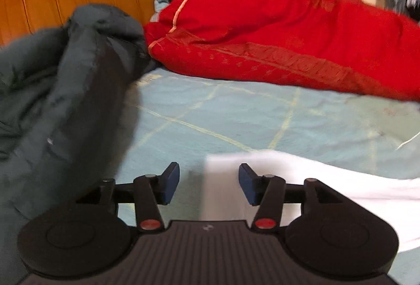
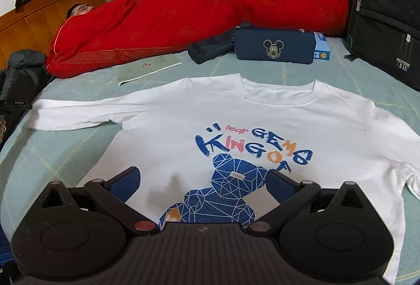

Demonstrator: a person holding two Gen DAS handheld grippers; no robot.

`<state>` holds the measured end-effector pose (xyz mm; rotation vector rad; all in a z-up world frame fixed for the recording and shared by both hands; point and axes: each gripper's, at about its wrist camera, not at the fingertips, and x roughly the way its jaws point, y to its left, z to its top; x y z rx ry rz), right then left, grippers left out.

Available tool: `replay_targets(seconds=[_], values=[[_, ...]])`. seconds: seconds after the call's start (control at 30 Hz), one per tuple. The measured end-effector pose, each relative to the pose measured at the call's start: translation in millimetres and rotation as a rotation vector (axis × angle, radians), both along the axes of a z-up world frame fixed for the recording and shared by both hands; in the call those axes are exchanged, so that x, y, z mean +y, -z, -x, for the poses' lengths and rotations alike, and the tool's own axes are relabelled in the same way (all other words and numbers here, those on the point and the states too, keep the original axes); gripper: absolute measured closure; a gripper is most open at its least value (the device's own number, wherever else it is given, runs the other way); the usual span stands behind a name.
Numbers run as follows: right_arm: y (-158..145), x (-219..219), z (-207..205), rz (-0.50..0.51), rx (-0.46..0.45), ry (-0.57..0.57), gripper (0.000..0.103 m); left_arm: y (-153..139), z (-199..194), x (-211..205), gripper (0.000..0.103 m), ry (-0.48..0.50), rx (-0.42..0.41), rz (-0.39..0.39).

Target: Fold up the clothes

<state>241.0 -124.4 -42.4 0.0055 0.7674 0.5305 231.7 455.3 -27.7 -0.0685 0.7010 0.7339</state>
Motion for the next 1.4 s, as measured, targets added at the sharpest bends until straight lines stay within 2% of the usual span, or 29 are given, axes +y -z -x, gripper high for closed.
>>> replay_targets(seconds=[0.13, 0.17, 0.3, 0.47, 0.53, 0.63, 0.7, 0.73, 0.83, 0.87, 0.9, 0.97, 1.0, 1.1, 1.2, 1.23, 1.3, 1.4], values=[[-1, 2, 3, -0.007, -0.004, -0.020, 0.000, -5, 1, 5, 0.046, -0.055, 0.027, 0.019], [-1, 3, 3, -0.009, -0.005, -0.024, 0.000, -6, 1, 2, 0.046, -0.034, 0.021, 0.039], [-1, 6, 3, -0.013, 0.003, -0.034, 0.000, -8, -4, -31, 0.044, 0.128, -0.001, 0.148], [-4, 11, 6, -0.006, 0.000, -0.059, 0.000, 7, -20, -86, 0.042, 0.365, -0.005, 0.278], [-6, 13, 7, -0.006, -0.005, -0.074, 0.000, 14, -24, -105, 0.042, 0.418, -0.007, 0.256], [-14, 21, 7, 0.021, -0.020, -0.119, 0.000, 29, -24, -118, 0.041, 0.428, 0.016, 0.182], [-22, 28, 9, 0.047, -0.053, -0.160, 0.000, 40, -20, -118, 0.040, 0.379, 0.048, 0.192], [-27, 32, 9, 0.059, -0.071, -0.185, 0.000, 41, -15, -116, 0.040, 0.364, 0.037, 0.205], [-46, 56, -3, 0.091, -0.142, -0.293, 0.001, 25, 0, -127, 0.038, 0.334, 0.029, 0.203], [-53, 64, -7, 0.102, -0.166, -0.329, 0.006, 18, 2, -132, 0.036, 0.337, 0.026, 0.193], [-59, 72, -11, 0.113, -0.190, -0.365, 0.016, 12, 6, -141, 0.032, 0.349, 0.003, 0.181], [-71, 89, -19, 0.138, -0.238, -0.435, 0.029, 1, 15, -158, 0.028, 0.378, -0.055, 0.157], [-74, 103, -28, 0.169, -0.265, -0.466, 0.033, -1, 18, -166, 0.024, 0.396, -0.070, 0.153], [-69, 149, -57, 0.254, -0.348, -0.562, 0.045, -3, 26, -190, 0.023, 0.455, -0.105, 0.147], [-50, 190, -88, 0.297, -0.354, -0.609, 0.046, 4, 35, -197, 0.023, 0.481, -0.138, 0.163], [-42, 201, -100, 0.302, -0.338, -0.614, 0.047, 6, 38, -199, 0.023, 0.490, -0.149, 0.169], [-25, 223, -123, 0.315, -0.303, -0.623, 0.057, 11, 45, -203, 0.023, 0.506, -0.171, 0.181], [8, 249, -149, 0.360, -0.247, -0.644, 0.058, 19, 50, -206, 0.023, 0.511, -0.197, 0.199]])
